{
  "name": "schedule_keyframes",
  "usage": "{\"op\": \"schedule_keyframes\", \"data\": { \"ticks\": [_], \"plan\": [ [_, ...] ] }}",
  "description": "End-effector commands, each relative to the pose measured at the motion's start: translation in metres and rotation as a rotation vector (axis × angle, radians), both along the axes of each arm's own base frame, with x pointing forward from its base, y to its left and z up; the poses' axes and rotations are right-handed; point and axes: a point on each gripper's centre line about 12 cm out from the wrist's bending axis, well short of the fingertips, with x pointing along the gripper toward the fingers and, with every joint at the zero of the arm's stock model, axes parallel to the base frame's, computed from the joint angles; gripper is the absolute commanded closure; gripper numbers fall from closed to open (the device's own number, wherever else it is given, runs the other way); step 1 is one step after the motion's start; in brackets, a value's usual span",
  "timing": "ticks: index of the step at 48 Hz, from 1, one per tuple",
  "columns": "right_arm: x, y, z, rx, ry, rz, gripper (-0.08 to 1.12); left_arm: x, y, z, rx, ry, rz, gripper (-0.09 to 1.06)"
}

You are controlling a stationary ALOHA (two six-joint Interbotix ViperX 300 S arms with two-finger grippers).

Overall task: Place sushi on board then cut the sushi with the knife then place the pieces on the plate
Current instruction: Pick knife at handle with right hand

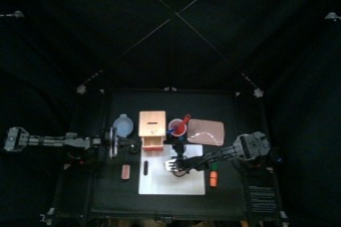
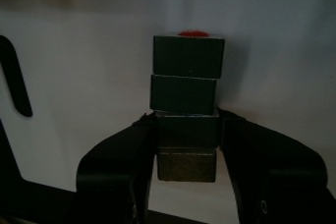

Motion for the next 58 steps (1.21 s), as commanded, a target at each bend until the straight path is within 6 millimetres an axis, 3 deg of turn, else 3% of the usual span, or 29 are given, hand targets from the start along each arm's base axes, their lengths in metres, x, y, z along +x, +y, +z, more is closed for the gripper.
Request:
{"op": "schedule_keyframes", "data": {
  "ticks": [1, 8, 20, 28, 36, 46, 58],
  "plan": [
    [0.005, 0.002, 0.014, -0.008, -0.037, 0.01, 0.28, 0.002, 0.001, 0.005, 0.004, -0.013, 0.003, 0.85],
    [0.007, 0.001, 0.016, -0.018, -0.045, 0.018, 0.22, 0.002, 0.001, 0.004, 0.004, -0.012, 0.003, 0.85],
    [0.008, 0.002, 0.014, -0.022, -0.041, 0.02, 0.0, 0.002, 0.001, 0.005, 0.004, -0.013, 0.003, 0.85],
    [0.006, -0.001, 0.024, -0.054, -0.043, 0.039, 0.0, 0.002, 0.001, 0.005, 0.001, -0.015, 0.004, 0.85],
    [0.0, -0.006, 0.055, -0.102, -0.106, 0.097, 0.0, 0.003, 0.001, 0.006, 0.006, -0.018, 0.003, 0.85],
    [-0.021, -0.006, 0.087, -0.104, -0.156, 0.233, 0.0, 0.005, 0.001, 0.011, 0.006, -0.03, 0.003, 0.85],
    [-0.043, -0.023, 0.099, -0.104, -0.15, 0.482, 0.0, 0.008, 0.002, 0.019, 0.005, -0.052, 0.006, 0.85]
  ]
}}
